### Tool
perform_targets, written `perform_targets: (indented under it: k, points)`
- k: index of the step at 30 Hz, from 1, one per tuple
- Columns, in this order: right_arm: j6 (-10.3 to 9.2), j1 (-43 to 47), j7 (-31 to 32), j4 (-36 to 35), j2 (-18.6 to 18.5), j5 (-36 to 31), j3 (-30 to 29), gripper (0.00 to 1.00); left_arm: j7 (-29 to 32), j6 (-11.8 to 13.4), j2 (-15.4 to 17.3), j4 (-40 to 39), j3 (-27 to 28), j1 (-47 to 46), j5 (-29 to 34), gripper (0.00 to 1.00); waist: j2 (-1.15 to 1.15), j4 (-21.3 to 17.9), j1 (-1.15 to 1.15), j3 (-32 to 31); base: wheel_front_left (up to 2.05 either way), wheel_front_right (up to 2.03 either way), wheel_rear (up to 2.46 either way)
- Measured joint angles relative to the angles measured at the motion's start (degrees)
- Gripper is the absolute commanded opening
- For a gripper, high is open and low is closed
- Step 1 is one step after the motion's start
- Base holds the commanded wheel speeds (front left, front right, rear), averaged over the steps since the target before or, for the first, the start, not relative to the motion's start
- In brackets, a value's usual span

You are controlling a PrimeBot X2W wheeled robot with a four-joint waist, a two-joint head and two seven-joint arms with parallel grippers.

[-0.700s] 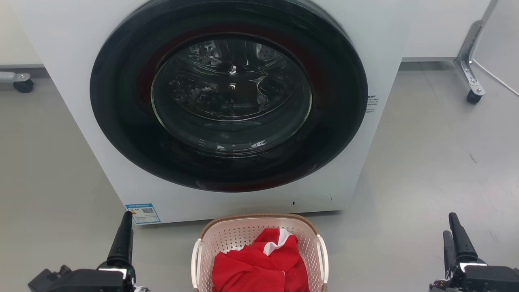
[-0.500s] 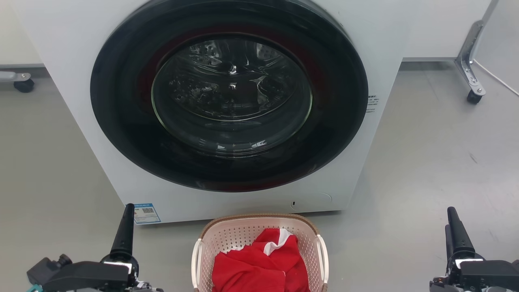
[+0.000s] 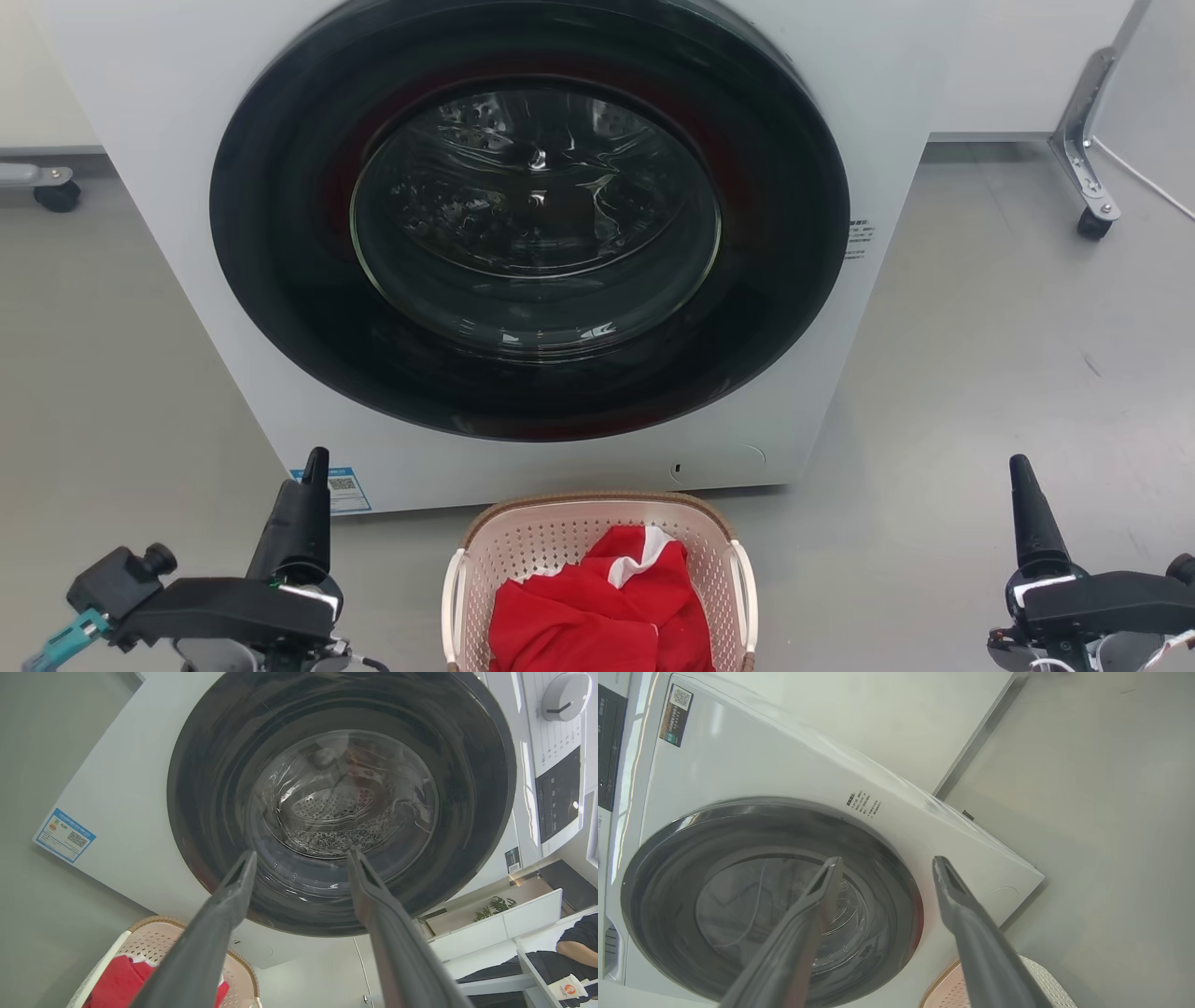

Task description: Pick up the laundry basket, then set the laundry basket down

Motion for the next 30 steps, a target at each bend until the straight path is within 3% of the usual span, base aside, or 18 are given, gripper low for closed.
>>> perform_targets:
  k: [13, 30]
  points:
    - [-2.15, -1.0, -2.7, -1.4, -2.8, -13.5, 4.2, 1.0, -2.6, 3.0, 2.1, -2.2, -3.6, -1.0, 13.7, 1.0, 0.0, 0.1, 0.0, -0.1, 0.0, 0.0, 0.0]
    - [-4.88, -1.1, -6.3, -2.6, -4.9, -28.1, 8.3, 1.0, -6.2, 5.4, 3.0, -3.7, -7.1, -1.0, 26.4, 1.0, 0.0, 0.2, 0.0, 0.0, 0.0, 0.0, 0.0]
